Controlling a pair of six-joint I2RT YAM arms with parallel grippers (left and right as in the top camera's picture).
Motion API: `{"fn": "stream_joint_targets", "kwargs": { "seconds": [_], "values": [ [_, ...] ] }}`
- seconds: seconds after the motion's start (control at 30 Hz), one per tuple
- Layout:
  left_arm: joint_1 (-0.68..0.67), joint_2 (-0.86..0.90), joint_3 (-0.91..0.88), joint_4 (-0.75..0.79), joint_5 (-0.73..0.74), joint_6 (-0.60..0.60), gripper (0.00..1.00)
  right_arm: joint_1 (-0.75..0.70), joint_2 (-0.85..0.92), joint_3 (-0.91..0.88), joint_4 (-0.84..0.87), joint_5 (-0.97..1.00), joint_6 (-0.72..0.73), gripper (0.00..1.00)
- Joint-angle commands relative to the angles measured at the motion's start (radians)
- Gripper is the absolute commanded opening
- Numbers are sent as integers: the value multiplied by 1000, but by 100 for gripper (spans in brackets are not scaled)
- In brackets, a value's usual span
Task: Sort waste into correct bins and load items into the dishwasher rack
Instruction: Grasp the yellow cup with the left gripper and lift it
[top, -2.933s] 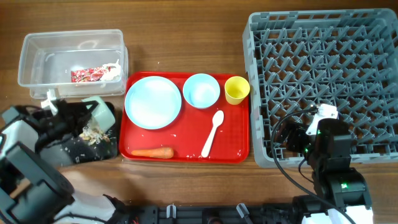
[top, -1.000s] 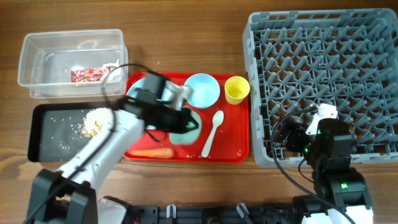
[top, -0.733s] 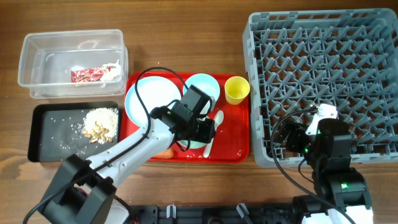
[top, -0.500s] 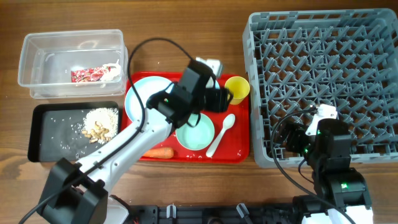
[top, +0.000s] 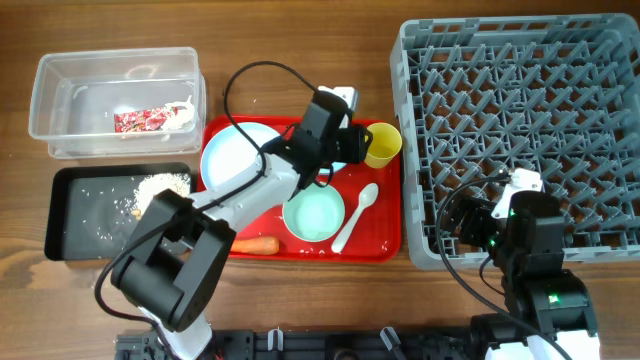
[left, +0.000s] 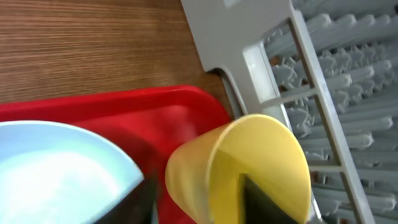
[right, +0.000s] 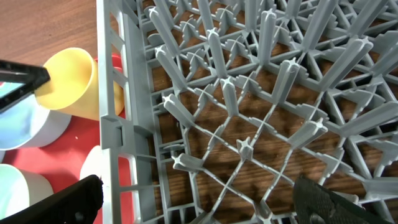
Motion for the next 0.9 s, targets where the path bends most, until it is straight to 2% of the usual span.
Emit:
{"fn": "stream_joint_targets", "kwargs": {
  "seconds": [0.0, 0.17, 0.2, 0.27, 0.4, 0.5, 0.53, 0.63, 0.7, 0.77, 0.83, 0.87],
  "values": [
    [-23, 13, 8, -19, -13, -5, 29, -3, -3, 19, -4, -9, 15, 100],
    [-27, 13, 7, -69, -13, -5, 16, -3, -3, 19, -11, -9, 15, 100],
    [-26, 13, 7, -84, -13, -5, 10, -3, -3, 19, -13, -9, 15, 99],
    [-24, 7, 8, -82, -13, -5, 5, -3, -3, 19, -14, -9, 15, 100],
    [26, -105, 8, -130, 13, -39, 4, -3, -3, 19, -9, -8, 15, 100],
    [97, -246, 8, -248, 170, -50, 4, -3, -2, 19, 34, -11, 12, 100],
    [126, -283, 8, -292, 227, -50, 4, -3, -2, 19, 60, -64, -27, 100],
    [241, -355, 8, -400, 505, -94, 4, -3, 39, 19, 212, -390, -154, 99],
    [304, -358, 8, -406, 800, -109, 4, -3, 109, 19, 327, -719, -244, 99],
    [320, -357, 8, -404, 927, -109, 4, -3, 171, 19, 397, -938, -296, 100],
    [321, -357, 8, -405, 976, -110, 4, -3, 269, 19, 506, -1173, -327, 100],
    [321, -357, 8, -404, 998, -110, 4, -3, 298, 19, 529, -1200, -328, 100]
  ]
}}
